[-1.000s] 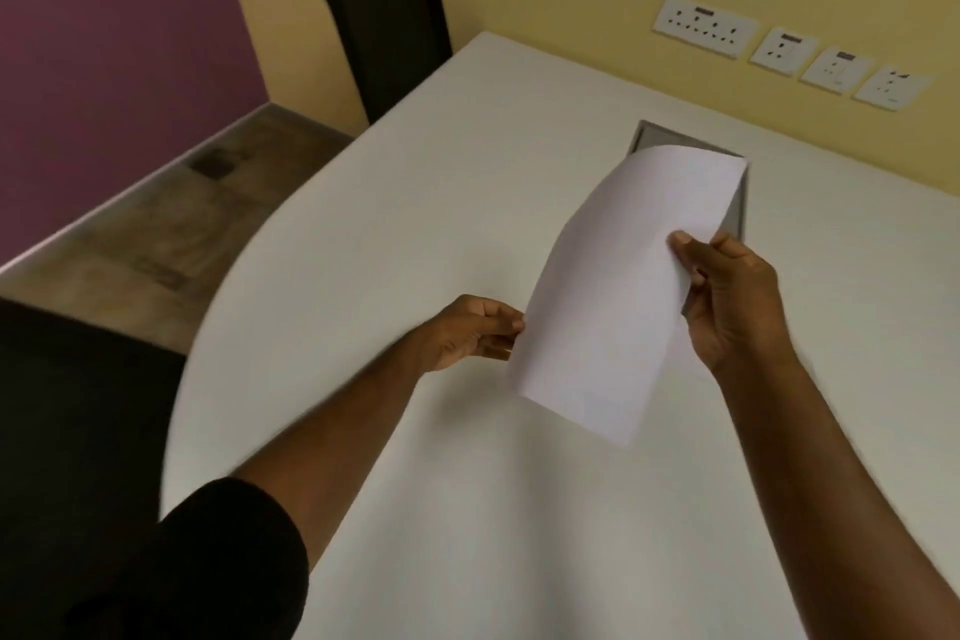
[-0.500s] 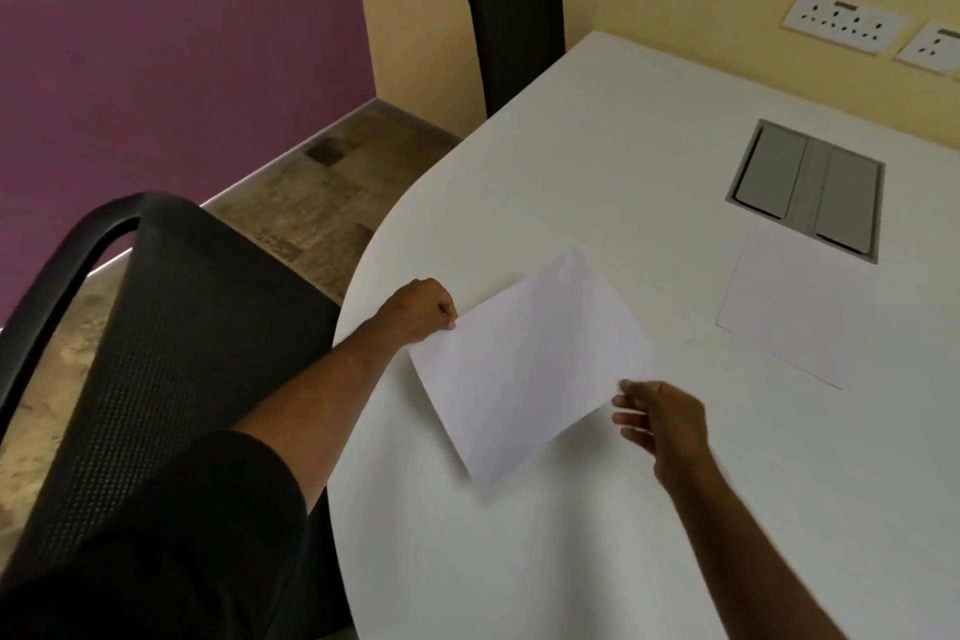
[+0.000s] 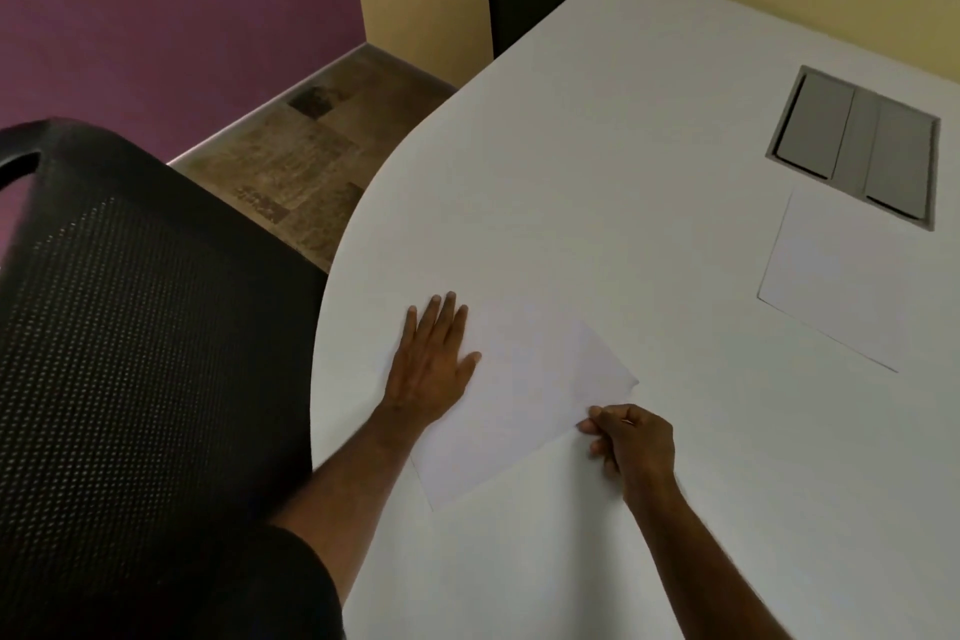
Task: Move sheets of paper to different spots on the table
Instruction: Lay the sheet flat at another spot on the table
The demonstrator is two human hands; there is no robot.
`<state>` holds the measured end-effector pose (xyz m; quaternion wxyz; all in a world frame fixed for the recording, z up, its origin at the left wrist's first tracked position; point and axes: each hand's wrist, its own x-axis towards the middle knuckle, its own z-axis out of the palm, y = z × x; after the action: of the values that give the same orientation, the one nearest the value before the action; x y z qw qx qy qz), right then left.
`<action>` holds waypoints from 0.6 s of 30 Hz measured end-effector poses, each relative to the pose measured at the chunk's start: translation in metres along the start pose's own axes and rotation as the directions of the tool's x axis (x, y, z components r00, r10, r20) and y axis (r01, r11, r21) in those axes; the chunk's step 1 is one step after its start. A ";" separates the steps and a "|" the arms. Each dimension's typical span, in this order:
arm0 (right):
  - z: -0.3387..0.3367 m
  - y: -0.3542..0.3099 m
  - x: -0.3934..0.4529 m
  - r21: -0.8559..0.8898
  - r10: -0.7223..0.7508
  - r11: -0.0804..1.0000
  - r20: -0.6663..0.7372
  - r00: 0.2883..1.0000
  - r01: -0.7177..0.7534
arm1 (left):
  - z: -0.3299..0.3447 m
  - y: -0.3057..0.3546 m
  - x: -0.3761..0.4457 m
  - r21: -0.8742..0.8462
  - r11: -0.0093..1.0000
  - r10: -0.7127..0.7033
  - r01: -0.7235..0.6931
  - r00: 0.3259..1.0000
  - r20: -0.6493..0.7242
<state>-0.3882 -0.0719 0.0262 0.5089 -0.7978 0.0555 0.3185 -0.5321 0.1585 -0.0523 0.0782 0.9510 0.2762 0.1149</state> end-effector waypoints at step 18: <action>-0.004 -0.005 0.013 0.020 0.108 0.994 0.077 0.991 -0.110 | -0.004 -0.010 0.032 -0.021 0.991 0.130 -0.129 0.980 0.148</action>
<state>-0.3737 -0.0703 0.0234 0.5020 -0.7747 0.0835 0.3753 -0.5116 0.1844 -0.0451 0.0965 0.9724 0.2064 0.0498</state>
